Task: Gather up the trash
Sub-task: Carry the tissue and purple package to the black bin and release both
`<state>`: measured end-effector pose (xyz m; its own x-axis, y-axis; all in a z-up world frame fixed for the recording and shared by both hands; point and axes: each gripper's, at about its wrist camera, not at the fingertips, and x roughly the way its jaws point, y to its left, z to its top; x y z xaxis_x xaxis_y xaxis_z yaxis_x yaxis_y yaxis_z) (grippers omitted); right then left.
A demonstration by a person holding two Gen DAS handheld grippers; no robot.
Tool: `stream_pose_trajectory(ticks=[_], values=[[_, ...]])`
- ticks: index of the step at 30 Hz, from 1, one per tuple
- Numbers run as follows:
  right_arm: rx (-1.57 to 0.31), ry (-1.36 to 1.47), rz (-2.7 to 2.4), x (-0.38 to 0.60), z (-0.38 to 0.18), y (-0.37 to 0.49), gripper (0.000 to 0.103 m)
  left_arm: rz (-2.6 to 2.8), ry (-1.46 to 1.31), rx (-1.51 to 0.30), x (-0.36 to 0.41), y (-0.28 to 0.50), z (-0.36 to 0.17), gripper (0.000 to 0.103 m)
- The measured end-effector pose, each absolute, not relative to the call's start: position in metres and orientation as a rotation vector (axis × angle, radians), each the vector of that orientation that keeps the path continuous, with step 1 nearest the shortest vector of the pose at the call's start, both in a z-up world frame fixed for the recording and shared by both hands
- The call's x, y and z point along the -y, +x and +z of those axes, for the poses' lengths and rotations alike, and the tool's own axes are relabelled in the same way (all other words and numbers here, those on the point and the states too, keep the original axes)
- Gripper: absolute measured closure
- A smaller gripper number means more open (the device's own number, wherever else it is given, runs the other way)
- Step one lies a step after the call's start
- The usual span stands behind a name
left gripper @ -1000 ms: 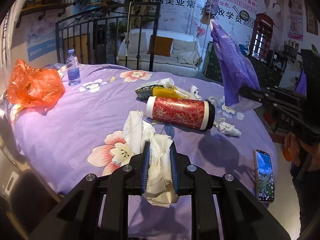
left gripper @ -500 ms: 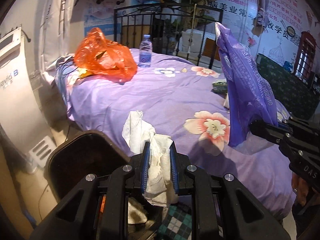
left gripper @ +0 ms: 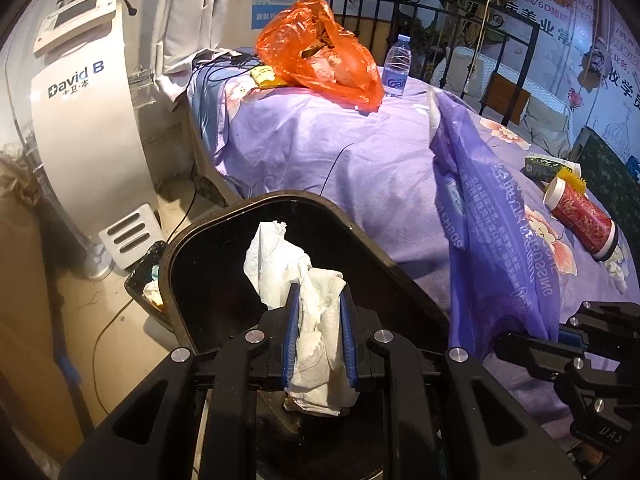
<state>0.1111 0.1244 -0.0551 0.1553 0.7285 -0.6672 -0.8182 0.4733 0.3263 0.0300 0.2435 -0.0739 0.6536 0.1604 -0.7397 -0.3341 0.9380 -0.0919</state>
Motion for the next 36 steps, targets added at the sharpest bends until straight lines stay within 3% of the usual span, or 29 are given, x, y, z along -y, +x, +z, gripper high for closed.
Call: stream_pose_trajectory(ticks=[11, 19, 20, 23, 25, 36], values=[[-1.032, -0.134, 1.144, -0.168, -0.1, 0.115, 0.094, 0.32, -0.27, -0.935, -0.271, 0.031, -0.122, 0.084], [-1.055, -0.136, 1.145, -0.173, -0.112, 0.118, 0.089, 0.318, -0.322, -0.95, -0.286, 0.031, -0.134, 0.068], [-1.058, -0.139, 1.146, -0.174, -0.113, 0.117, 0.087, 0.322, -0.327, -0.95, -0.286, 0.031, -0.135, 0.063], [-1.07, -0.128, 1.151, -0.176, -0.117, 0.118, 0.068, 0.331, -0.342, -0.93, -0.288, 0.029, -0.132, 0.049], [-1.056, -0.12, 1.141, -0.175, -0.115, 0.117, 0.047, 0.339, -0.338, -0.913, -0.289, 0.027, -0.128, 0.046], [-1.045, -0.083, 1.141, -0.167, -0.111, 0.115, 0.045, 0.345, -0.349, -0.866, -0.288, 0.027, -0.112, 0.031]])
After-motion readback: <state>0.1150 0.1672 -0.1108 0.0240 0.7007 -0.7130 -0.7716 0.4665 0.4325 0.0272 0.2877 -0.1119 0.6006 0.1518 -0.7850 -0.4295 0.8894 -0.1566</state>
